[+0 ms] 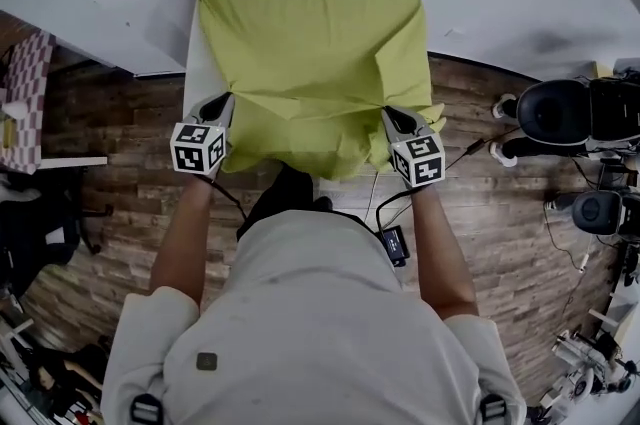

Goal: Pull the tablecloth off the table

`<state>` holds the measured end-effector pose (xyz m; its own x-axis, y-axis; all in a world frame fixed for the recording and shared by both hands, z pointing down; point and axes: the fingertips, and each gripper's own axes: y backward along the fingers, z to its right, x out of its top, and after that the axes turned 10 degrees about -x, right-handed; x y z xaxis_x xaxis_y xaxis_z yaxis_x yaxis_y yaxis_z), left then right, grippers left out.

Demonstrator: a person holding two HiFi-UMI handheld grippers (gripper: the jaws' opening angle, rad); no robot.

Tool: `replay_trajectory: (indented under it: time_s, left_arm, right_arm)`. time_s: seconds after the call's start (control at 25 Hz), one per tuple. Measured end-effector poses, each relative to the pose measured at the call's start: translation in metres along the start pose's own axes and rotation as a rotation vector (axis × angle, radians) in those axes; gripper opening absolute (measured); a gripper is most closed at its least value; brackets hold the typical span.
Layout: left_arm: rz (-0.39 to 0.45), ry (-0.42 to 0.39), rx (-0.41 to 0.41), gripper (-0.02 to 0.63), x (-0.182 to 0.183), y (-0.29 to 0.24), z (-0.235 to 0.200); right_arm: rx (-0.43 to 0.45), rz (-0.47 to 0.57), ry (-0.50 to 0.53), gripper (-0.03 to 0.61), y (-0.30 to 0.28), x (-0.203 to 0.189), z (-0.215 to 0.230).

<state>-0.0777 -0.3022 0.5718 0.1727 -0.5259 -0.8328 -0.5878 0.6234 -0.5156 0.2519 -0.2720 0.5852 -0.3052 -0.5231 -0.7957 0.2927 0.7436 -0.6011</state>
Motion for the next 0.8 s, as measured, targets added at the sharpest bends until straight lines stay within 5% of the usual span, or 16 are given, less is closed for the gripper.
replay_trajectory:
  time_s: [0.36, 0.8]
  left_arm:
    - [0.136, -0.05, 0.043, 0.005, 0.053, 0.07, 0.029]
    - [0.267, -0.201, -0.006, 0.006, 0.125, 0.145, 0.059]
  right_arm:
    - [-0.005, 0.199, 0.0, 0.018, 0.077, 0.067, 0.0]
    - [-0.058, 0.39, 0.028, 0.02, 0.16, 0.143, -0.03]
